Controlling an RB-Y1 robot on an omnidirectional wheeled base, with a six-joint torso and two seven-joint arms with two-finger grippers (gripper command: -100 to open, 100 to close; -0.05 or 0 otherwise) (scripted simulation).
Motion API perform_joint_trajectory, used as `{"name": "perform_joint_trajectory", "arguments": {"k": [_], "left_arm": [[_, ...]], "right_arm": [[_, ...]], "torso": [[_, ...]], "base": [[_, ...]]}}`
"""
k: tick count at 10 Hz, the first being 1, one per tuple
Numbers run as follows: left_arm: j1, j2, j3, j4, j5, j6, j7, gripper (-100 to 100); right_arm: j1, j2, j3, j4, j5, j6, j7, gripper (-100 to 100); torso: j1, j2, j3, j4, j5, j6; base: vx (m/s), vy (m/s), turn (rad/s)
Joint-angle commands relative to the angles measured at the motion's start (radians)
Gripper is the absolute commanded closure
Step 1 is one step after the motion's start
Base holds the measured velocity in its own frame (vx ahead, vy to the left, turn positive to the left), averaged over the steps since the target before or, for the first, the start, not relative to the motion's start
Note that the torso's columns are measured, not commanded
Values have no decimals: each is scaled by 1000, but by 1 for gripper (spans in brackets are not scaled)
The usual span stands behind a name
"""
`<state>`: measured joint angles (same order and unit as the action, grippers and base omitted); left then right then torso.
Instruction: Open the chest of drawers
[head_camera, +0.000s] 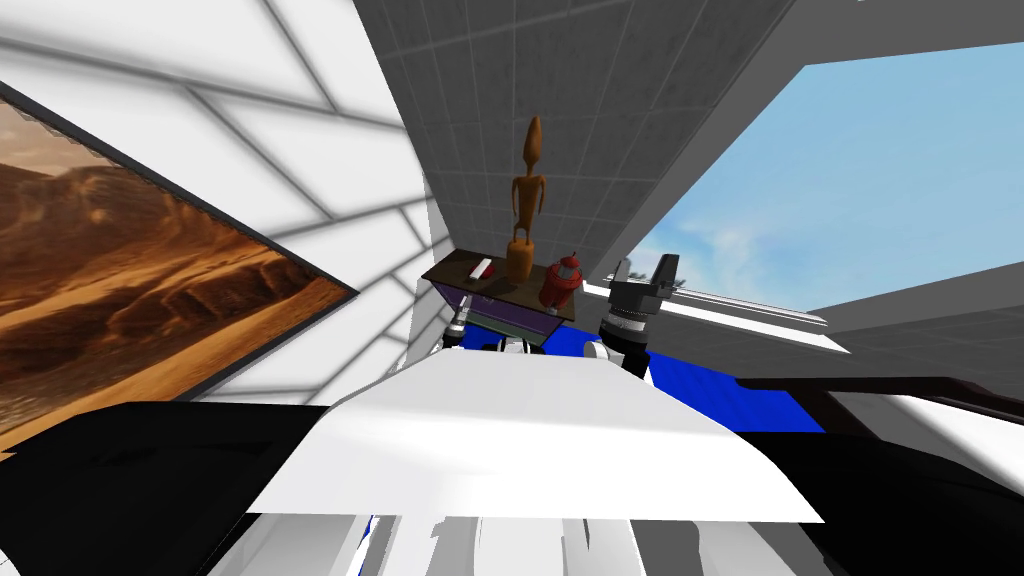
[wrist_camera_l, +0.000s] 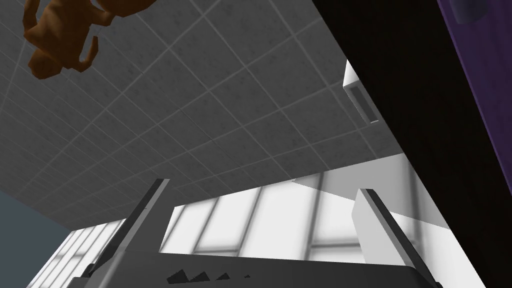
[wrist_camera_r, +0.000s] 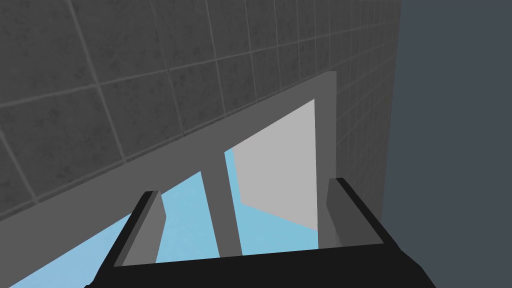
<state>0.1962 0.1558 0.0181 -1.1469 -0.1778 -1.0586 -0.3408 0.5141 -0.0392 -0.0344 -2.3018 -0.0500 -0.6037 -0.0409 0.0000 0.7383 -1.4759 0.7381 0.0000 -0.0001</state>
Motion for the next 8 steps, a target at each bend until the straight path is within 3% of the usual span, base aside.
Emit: {"name": "perform_joint_trajectory", "arguments": {"k": [1,2,8], "left_arm": [[-17,-9,0,67,-6,-19,-11,-100],[-17,-9,0,67,-6,-19,-11,-100],[-60,-27,3,226,-17,-72,-33,-100]], "right_arm": [[0,0,0,0,0,0,0,0],[0,0,0,0,0,0,0,0],[0,0,0,0,0,0,0,0]], "torso": [[0,0,0,0,0,0],[0,0,0,0,0,0],[0,0,0,0,0,0]], "base": [[18,14,-27],[7,6,8],[17,13,-37]]}}
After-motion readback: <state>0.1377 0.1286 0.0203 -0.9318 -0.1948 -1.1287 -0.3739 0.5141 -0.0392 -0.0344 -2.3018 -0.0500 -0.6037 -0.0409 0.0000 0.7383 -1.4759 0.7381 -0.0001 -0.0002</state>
